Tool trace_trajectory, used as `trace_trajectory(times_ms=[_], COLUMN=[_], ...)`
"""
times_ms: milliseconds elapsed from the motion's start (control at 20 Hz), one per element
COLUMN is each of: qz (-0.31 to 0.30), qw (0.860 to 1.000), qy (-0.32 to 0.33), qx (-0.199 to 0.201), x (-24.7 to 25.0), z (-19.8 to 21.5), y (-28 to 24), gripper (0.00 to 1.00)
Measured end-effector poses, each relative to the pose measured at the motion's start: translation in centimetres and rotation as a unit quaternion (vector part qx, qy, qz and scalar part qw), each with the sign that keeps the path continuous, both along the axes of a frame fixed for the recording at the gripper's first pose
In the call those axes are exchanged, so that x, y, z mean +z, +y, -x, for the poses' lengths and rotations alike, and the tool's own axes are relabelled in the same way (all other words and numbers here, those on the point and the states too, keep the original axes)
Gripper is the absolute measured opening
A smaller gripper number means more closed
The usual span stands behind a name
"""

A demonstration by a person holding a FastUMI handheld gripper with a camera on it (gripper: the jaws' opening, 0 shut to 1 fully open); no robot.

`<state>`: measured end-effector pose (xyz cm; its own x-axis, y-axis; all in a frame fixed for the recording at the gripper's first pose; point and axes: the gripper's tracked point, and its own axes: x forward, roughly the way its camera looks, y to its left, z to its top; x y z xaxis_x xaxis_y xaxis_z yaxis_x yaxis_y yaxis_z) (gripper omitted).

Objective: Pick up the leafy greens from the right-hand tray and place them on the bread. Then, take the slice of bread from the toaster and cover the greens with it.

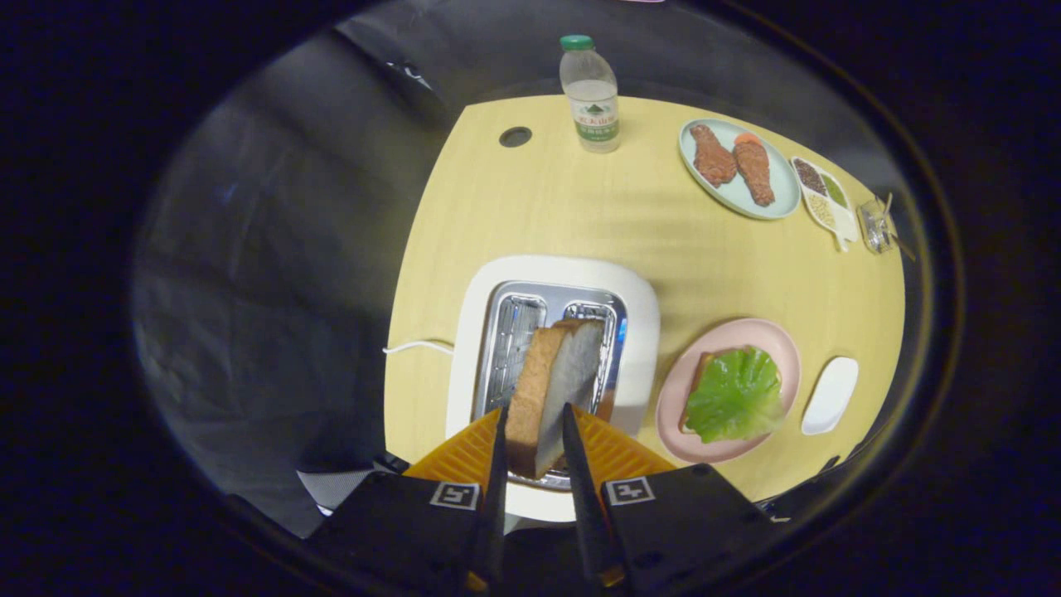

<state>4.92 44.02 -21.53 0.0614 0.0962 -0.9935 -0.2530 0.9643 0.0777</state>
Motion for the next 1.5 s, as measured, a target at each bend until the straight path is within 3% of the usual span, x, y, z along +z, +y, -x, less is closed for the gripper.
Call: trace_trajectory(times_ms=[100,250,700,1050,1250,1500], qz=[0.004,0.005,-0.103,-0.182,-0.186,-0.195], qw=[1.000,0.999,0.992,0.974,0.970,0.969], qy=[-0.005,-0.002,-0.010,-0.044,-0.058,-0.024], qx=[-0.009,-0.031,-0.076,-0.131,-0.148,-0.149], x=[0.0,0.8,9.1,15.3,13.8,7.3], z=[-0.5,-0.6,0.3,0.2,0.1,1.7], y=[-0.9,-2.2,-4.0,-10.1,-15.4,-18.2], gripper=[0.24,0.13,0.13,0.13,0.13,0.12])
